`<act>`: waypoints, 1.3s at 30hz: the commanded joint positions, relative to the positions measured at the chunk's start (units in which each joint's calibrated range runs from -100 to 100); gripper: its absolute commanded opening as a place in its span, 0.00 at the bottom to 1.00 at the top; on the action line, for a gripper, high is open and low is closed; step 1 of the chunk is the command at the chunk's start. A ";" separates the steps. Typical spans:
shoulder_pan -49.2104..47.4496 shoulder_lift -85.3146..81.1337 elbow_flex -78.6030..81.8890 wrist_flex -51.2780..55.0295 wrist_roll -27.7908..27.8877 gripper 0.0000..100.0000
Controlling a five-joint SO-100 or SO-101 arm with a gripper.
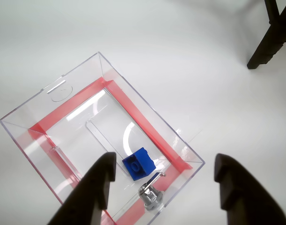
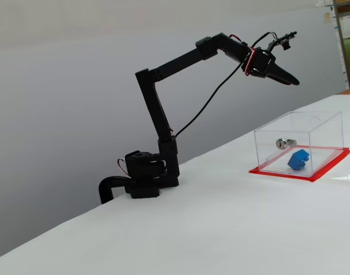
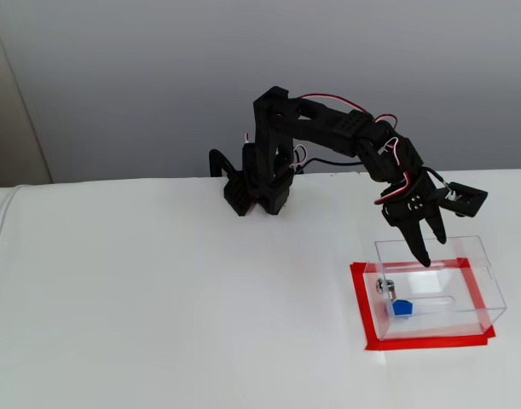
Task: Pick the blue lego brick and place it into the transparent box
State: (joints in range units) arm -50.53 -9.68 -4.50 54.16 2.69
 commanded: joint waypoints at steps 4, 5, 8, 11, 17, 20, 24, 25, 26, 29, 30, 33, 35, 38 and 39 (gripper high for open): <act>1.33 -1.22 -3.00 -0.72 0.60 0.24; 1.92 -1.31 -3.00 -0.54 0.60 0.24; 3.47 -2.83 -2.82 -0.37 0.60 0.24; 5.54 -5.63 -0.92 -0.98 0.60 0.17; 10.57 -13.10 4.68 -0.98 0.55 0.02; 13.97 -17.51 9.02 -0.89 0.55 0.02; 20.48 -24.98 15.53 -0.89 0.24 0.02; 22.25 -26.93 17.34 -0.89 0.13 0.02; 24.03 -28.97 19.24 -0.89 0.08 0.02; 30.83 -35.33 25.57 -0.89 0.03 0.02; 33.12 -37.45 27.83 -0.89 0.03 0.02; 39.55 -44.24 34.79 -0.89 0.03 0.02; 42.44 -48.82 39.94 -0.89 0.03 0.02; 46.50 -55.95 47.63 -0.89 0.03 0.02; 47.76 -58.24 50.25 -0.89 0.03 0.02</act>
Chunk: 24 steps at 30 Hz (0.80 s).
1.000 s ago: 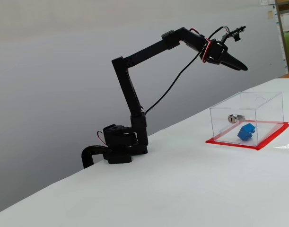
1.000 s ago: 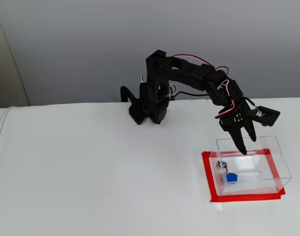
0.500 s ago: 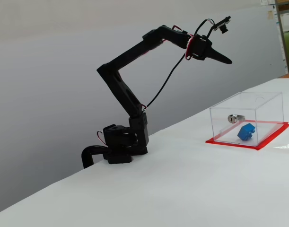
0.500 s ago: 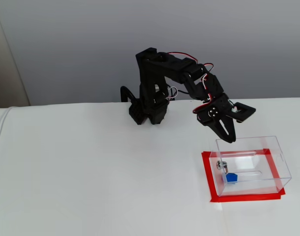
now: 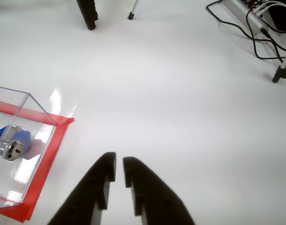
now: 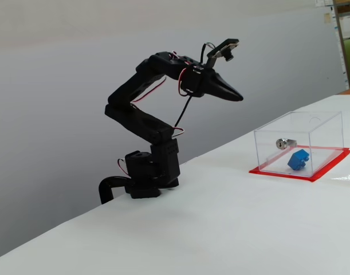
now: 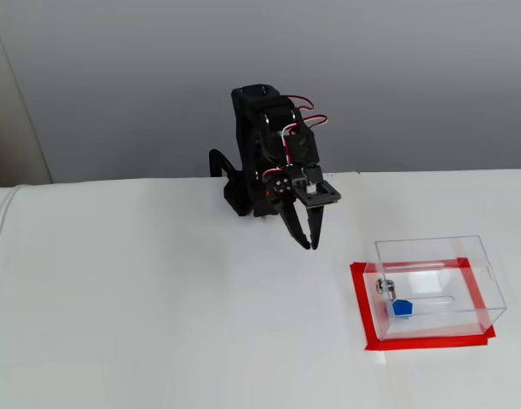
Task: Pick the blue lego brick and place it into the transparent box
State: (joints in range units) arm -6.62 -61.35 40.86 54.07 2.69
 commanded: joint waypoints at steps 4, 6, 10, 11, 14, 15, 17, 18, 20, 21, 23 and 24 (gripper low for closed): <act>8.07 -14.97 14.74 -0.81 0.03 0.02; 9.84 -18.54 19.53 -0.81 0.03 0.02; 13.02 -24.65 29.57 -0.81 0.03 0.02; 13.68 -26.26 32.28 -0.81 0.03 0.02; 14.79 -31.18 39.51 -0.89 0.03 0.02; 14.87 -32.88 41.96 -0.89 0.03 0.02; 14.87 -36.44 46.39 -0.89 0.03 0.02; 14.87 -38.22 48.38 -0.89 0.03 0.02; 14.87 -38.65 51.18 -1.24 0.03 0.02; 14.94 -38.56 52.53 -2.46 0.03 0.02; 15.02 -38.48 54.98 -5.25 0.03 0.02; 15.16 -38.48 56.60 -7.16 0.03 0.02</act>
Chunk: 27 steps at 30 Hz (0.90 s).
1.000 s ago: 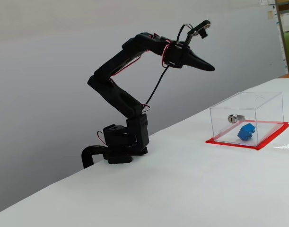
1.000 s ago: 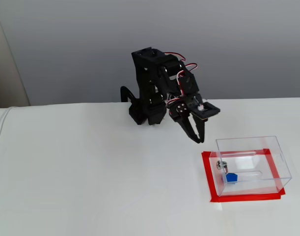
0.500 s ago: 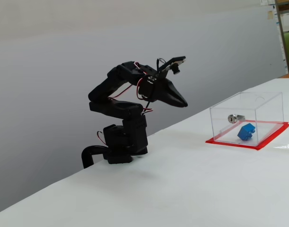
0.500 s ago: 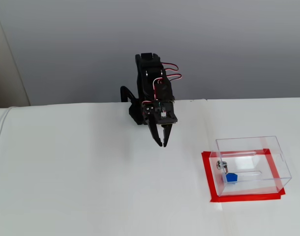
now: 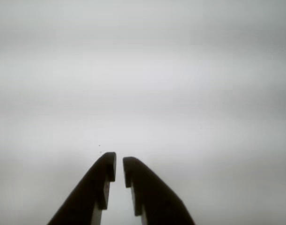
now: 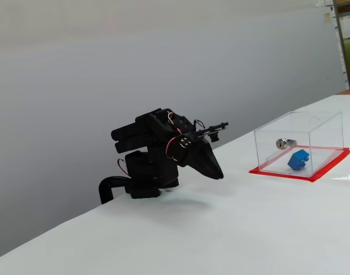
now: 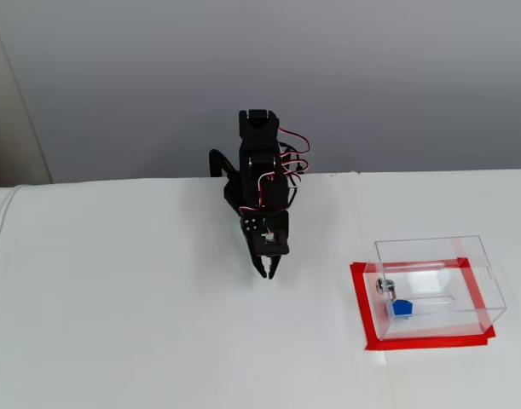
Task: Pick the blue lego brick and place it into the transparent box
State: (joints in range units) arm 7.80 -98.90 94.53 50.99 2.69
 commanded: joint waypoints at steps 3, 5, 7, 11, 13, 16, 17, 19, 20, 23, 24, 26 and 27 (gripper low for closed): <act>2.44 -0.93 4.93 -6.69 0.03 0.02; 3.77 -0.93 4.84 -6.60 0.08 0.02; 4.36 -0.93 4.84 -6.08 0.08 0.02; 4.44 -0.93 4.84 -0.68 0.08 0.02; 4.44 -1.01 4.84 0.36 0.13 0.02; 4.44 -1.01 4.84 0.28 0.13 0.02; 4.44 -1.01 4.84 0.28 0.13 0.02; 4.44 -1.01 4.84 0.28 0.39 0.02; 4.36 -1.01 4.75 0.28 0.50 0.02; 3.85 -0.93 4.75 0.28 0.60 0.02; 3.99 -0.84 4.75 0.28 0.60 0.02; 4.22 -0.84 4.75 0.28 0.55 0.02; 4.07 -0.84 4.75 0.28 0.55 0.02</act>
